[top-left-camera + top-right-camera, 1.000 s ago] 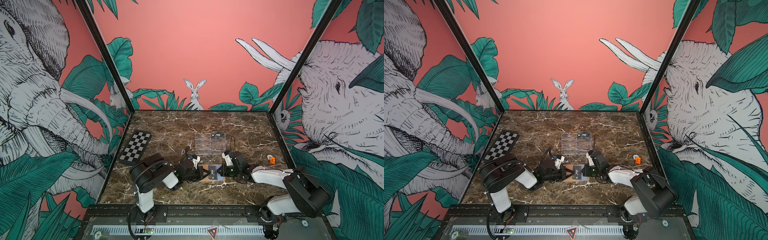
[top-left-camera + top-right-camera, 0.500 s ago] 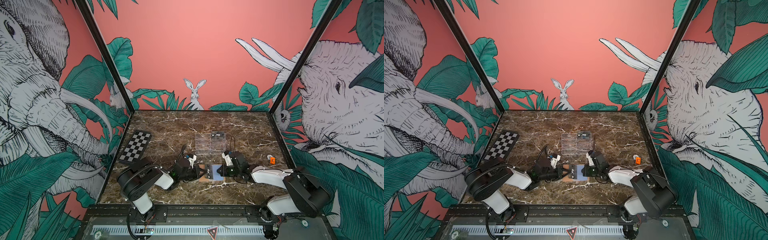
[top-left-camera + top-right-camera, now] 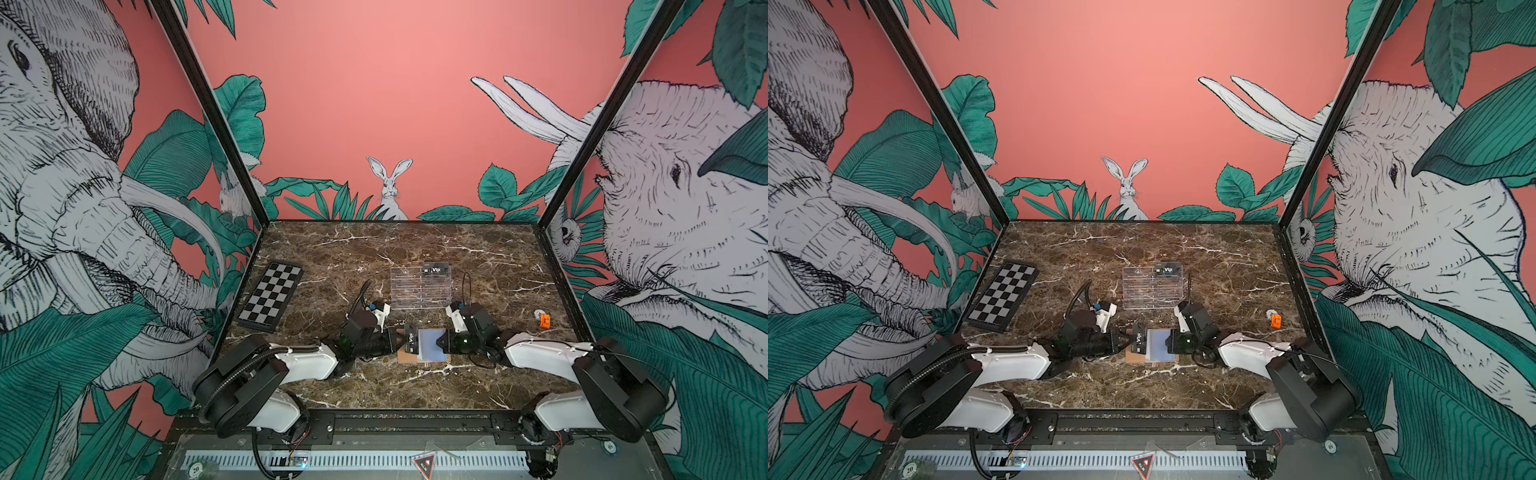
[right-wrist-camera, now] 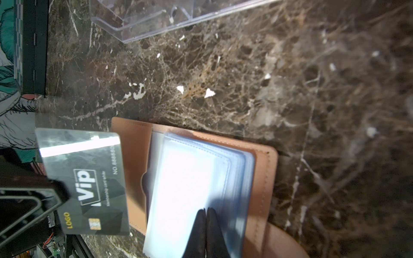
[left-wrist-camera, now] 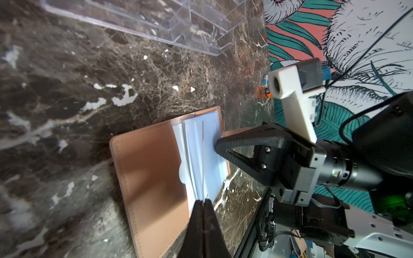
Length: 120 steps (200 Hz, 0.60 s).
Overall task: Take the credit cards out of the card holder
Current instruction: Take out the credit card from the card slot.
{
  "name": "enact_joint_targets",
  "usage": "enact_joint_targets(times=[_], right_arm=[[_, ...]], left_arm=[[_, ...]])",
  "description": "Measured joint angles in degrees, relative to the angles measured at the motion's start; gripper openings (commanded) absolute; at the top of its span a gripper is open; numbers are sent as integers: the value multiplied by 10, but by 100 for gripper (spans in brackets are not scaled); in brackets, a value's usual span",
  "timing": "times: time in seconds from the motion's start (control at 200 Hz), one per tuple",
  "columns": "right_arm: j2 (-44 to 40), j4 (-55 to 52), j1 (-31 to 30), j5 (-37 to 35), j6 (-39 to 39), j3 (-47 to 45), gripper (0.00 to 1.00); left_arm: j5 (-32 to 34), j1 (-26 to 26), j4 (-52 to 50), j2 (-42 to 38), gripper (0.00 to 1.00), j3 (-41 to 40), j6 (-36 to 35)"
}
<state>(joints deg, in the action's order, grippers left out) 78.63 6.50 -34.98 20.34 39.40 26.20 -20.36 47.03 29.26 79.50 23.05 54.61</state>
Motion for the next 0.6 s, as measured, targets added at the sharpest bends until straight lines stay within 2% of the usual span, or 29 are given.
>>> enact_joint_targets(times=[0.165, 0.285, 0.6], right_arm=[[-28, -4, 0, -4, -3, 0, 7], [-52, -4, 0, -6, -11, 0, 16], [-129, -66, 2, -45, -83, 25, 61]], left_arm=[[0, 0, -64, -20, 0, 31, -53], [-3, 0, -106, -37, 0, 53, -97], [21, 0, -275, -126, 0, 134, -250]])
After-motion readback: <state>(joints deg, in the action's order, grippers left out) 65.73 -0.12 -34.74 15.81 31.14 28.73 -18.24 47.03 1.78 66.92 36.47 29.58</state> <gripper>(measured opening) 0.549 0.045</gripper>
